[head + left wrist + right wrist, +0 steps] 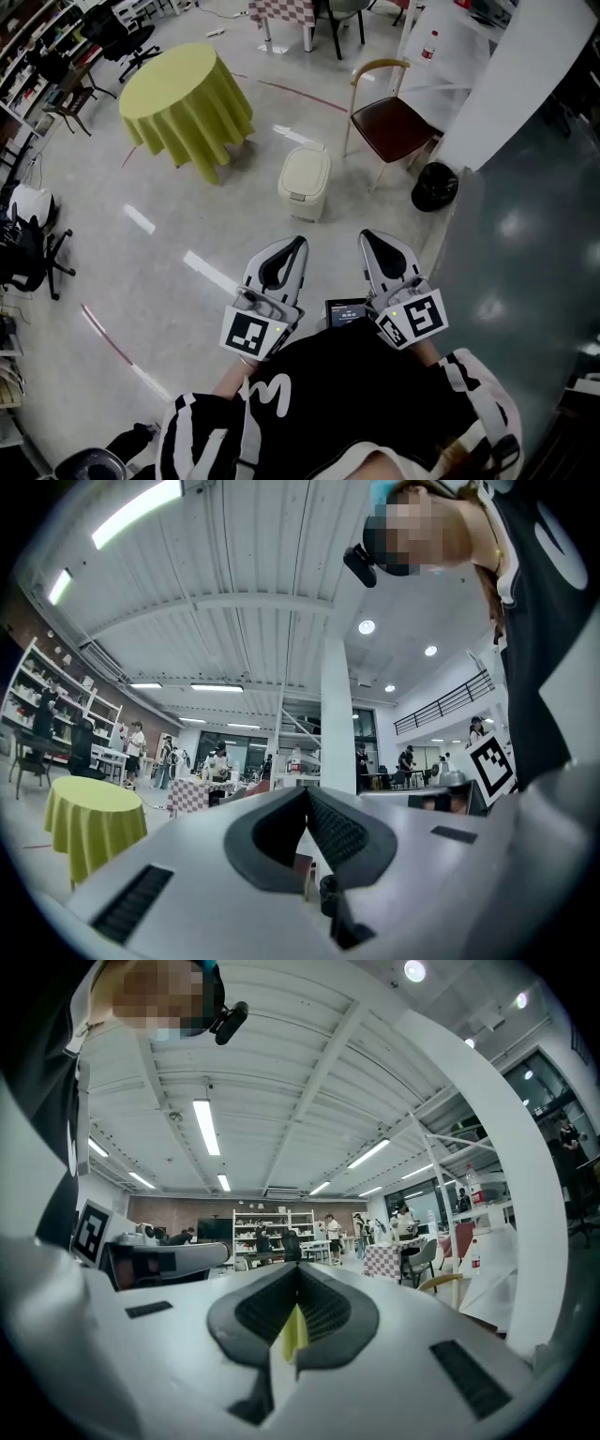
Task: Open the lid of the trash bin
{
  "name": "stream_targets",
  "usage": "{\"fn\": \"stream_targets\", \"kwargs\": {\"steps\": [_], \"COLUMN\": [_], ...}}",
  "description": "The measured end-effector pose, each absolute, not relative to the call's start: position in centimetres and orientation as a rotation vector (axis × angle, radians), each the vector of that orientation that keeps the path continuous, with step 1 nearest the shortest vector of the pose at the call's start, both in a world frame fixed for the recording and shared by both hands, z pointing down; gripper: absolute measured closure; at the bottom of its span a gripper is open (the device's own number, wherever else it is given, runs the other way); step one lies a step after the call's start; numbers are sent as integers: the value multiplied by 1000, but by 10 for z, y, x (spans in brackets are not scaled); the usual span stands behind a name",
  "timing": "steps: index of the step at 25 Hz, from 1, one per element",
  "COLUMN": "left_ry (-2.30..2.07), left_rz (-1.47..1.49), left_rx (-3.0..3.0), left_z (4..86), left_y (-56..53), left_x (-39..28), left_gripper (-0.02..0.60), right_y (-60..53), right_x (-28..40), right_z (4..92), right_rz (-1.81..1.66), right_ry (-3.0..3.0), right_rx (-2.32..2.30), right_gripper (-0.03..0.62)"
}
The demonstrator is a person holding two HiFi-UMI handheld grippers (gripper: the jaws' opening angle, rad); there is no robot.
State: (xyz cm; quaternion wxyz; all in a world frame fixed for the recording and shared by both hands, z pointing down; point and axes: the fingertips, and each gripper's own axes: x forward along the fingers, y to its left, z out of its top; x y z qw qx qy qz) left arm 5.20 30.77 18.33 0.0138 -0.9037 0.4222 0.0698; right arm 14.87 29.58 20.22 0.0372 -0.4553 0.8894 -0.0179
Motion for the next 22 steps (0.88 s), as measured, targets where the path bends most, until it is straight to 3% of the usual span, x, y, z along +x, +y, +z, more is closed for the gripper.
{"fn": "stream_targets", "kwargs": {"steps": [22], "left_ry": [1342], "left_rz": [226], "left_rx": [-2840], "left_z": [194], "left_y": [240], "left_x": [90], "left_gripper": [574], "right_y": [223], "right_x": [179], "right_z": [214], "right_rz": [-75], "right_ry": [2773], "right_rx": [-1343], "right_gripper": [591]}}
